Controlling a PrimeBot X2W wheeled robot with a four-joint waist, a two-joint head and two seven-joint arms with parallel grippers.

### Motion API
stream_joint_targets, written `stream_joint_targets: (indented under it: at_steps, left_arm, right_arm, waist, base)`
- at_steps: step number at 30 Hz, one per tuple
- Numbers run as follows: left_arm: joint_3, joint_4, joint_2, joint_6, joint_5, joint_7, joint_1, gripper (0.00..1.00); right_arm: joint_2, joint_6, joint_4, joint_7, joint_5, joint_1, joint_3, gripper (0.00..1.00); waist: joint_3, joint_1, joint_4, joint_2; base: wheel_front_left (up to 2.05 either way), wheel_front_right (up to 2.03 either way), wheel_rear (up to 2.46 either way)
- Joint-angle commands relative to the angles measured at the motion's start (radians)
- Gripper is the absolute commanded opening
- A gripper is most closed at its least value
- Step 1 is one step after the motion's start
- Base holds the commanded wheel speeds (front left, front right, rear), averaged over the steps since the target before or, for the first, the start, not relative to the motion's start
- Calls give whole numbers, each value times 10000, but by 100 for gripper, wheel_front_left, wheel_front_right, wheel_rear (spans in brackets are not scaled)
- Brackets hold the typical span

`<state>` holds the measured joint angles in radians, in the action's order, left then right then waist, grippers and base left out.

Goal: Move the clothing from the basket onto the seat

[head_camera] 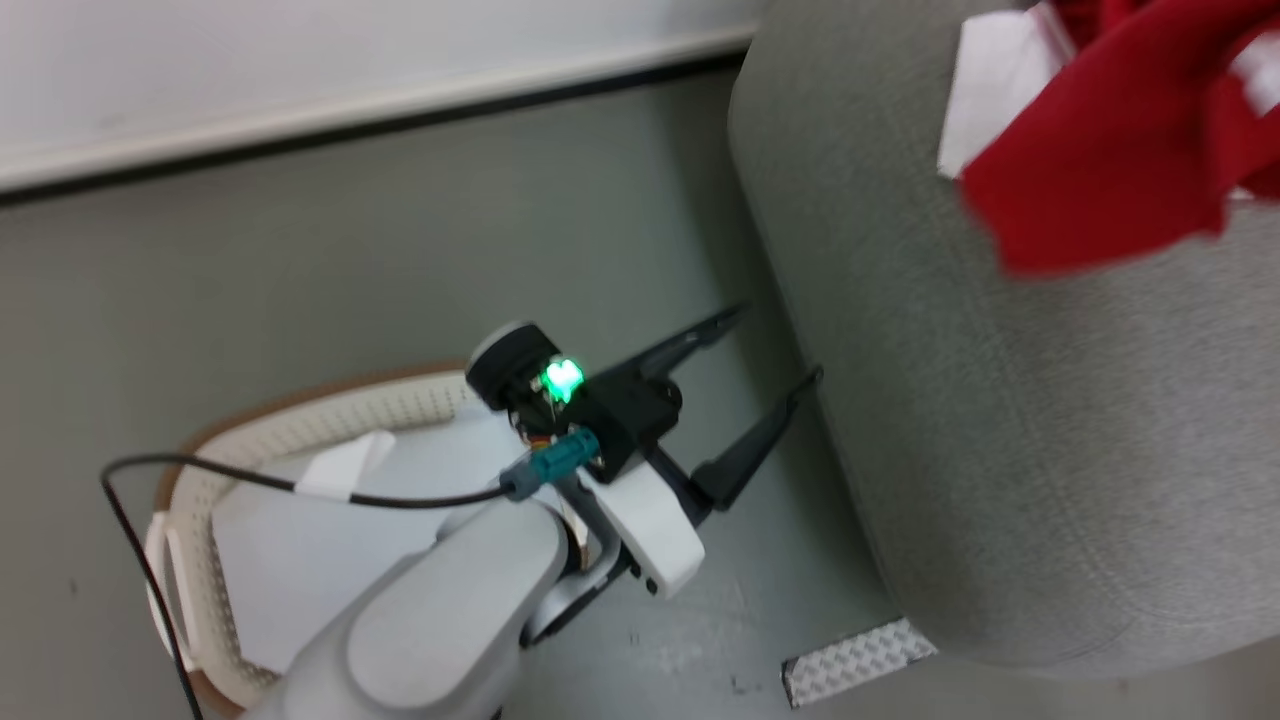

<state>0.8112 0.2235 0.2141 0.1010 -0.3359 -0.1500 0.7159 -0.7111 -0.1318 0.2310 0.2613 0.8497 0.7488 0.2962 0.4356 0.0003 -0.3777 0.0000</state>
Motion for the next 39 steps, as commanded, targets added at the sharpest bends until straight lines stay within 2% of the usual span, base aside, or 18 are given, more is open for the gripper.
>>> stream_joint_targets:
  at_steps: [1, 4, 8, 13, 15, 20, 25, 26, 27, 28, 32, 39]
  left_arm:
    - [-57, -54, 118, 25, 111, 65, 360, 100]
    - [-88, -80, 110, 12, 232, 48, 723, 100]
    - [-152, -162, -4, -131, 256, -72, 943, 100]
    - [-283, -353, 142, -409, 88, -217, 524, 100]
    - [-342, -513, 247, -539, 53, -156, 342, 100]
    - [-448, -905, 389, -896, -113, -52, -95, 100]
    - [-394, -1106, 362, -1098, -236, -73, -438, 100]
    - [-403, -1090, 376, -1115, -273, -94, -500, 100]
    - [-418, -1083, 420, -1145, -293, -96, -531, 100]
    - [-448, -1083, 453, -1175, -337, -93, -566, 100]
    - [-654, -1021, 590, -1279, -434, -276, -776, 100]
    - [-1151, -506, 690, -1510, -1027, -871, -1708, 100]
  right_arm:
    - [-183, 24, 475, 27, -324, 743, -338, 0]
    - [-473, 24, 1607, 30, -654, 2129, -1173, 0]
    - [-1278, 24, 3308, 16, -1329, 3776, -2381, 0]
    - [-1929, 24, 5493, -104, -2373, 4800, -2989, 0]
    - [-1839, 24, 6313, -54, -2809, 4949, -3206, 0]
    - [-983, 24, 7947, 46, -3700, 4822, -3540, 0]
    - [-74, 24, 8587, 39, -4572, 4542, -4236, 0]
    - [115, 24, 8608, 40, -4770, 4430, -4327, 22]
    - [249, 24, 8563, 41, -4864, 4378, -4450, 32]
    - [334, 24, 8431, 41, -4972, 4344, -4628, 100]
    - [919, 24, 7933, 25, -5405, 3648, -4844, 100]
    - [1608, 24, 6005, 28, -5300, 1184, -3745, 100]
  waist:
    - [1487, -3, 541, 0]
    - [2011, -3, 972, 0]
    - [2483, -3, 1596, 0]
    - [2861, -3, 2113, 0]
    - [3056, -3, 2202, 0]
    - [3493, -3, 2338, 0]
    - [3532, -3, 2381, 0]
    - [3460, -3, 2367, 0]
    - [3386, -3, 2344, 0]
    - [3301, -3, 2308, 0]
    - [2717, -3, 2154, 0]
    - [763, -3, 2145, 0]
  base:
    - [0, 0, 0]
    - [0, 0, 0]
    - [0, 0, 0]
    - [0, 0, 0]
    - [0, 0, 0]
    - [0, 0, 0]
    - [0, 0, 0]
    - [0, 0, 0]
    - [0, 0, 0]
    - [0, 0, 0]
    - [0, 0, 0]
    - [0, 0, 0]
